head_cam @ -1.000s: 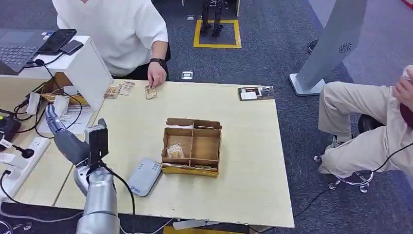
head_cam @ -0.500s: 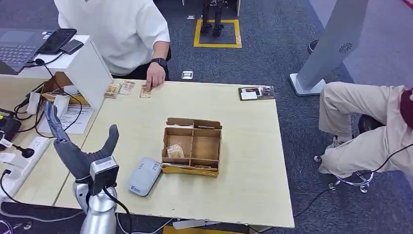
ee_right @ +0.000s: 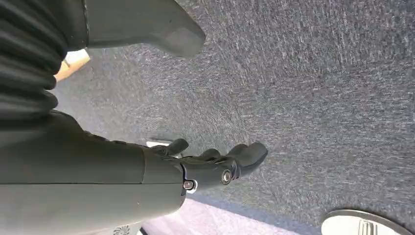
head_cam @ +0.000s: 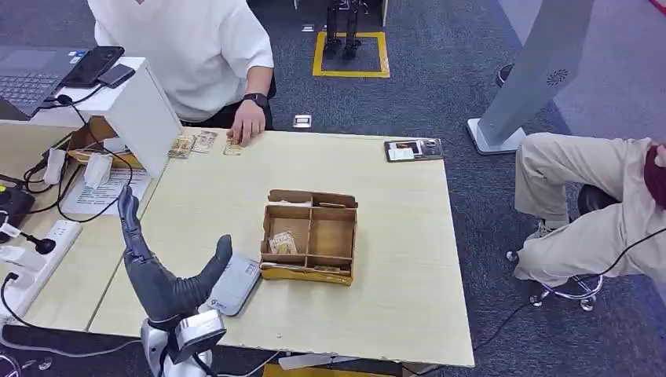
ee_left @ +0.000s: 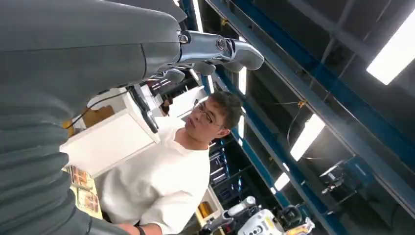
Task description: Pass the card to the sensor for recognition and then transmit it.
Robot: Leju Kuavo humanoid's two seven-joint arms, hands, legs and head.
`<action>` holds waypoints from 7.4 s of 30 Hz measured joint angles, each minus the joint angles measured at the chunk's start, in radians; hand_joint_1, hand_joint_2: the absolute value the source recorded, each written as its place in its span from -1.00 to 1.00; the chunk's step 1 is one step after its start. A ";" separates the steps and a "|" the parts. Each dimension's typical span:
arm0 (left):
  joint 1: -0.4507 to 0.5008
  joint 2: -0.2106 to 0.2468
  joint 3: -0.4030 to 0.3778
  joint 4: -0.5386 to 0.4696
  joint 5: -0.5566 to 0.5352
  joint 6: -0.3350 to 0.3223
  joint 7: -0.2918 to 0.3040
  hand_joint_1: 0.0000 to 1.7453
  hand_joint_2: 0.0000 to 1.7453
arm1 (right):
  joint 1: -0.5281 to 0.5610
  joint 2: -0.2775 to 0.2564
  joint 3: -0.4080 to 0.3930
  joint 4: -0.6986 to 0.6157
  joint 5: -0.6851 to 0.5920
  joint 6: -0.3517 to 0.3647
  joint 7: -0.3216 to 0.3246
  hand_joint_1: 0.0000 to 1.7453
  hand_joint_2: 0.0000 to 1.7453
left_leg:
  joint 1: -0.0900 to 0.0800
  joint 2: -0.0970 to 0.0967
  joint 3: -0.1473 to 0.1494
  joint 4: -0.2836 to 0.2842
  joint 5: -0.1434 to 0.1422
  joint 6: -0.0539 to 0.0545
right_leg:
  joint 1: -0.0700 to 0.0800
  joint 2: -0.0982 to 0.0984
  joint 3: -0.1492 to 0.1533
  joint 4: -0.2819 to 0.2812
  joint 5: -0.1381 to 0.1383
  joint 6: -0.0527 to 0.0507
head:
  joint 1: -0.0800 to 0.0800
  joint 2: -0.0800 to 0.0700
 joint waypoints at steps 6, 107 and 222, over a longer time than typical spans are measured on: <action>0.017 0.006 -0.026 -0.003 -0.029 0.000 0.000 -1.00 1.00 | 0.000 0.000 -0.001 0.000 0.001 0.000 0.000 -1.00 1.00 | 0.000 0.000 0.000 0.000 0.000 0.000 | 0.000 0.000 0.000 0.000 0.000 0.000 | 0.000 0.000; -0.261 0.208 -0.533 0.518 -0.902 0.000 0.706 -1.00 1.00 | -0.007 0.000 0.029 0.000 -0.014 0.000 0.029 -1.00 1.00 | 0.000 0.000 0.000 0.000 0.000 0.000 | 0.000 0.000 0.000 0.000 0.000 0.000 | 0.000 0.000; -0.323 0.238 -0.599 0.706 -0.903 -0.041 1.030 -0.96 1.00 | 0.016 -0.016 0.022 0.000 -0.067 0.000 0.038 -1.00 1.00 | 0.000 0.000 0.000 0.000 0.000 0.000 | 0.000 0.000 0.000 0.000 0.000 0.000 | 0.000 0.000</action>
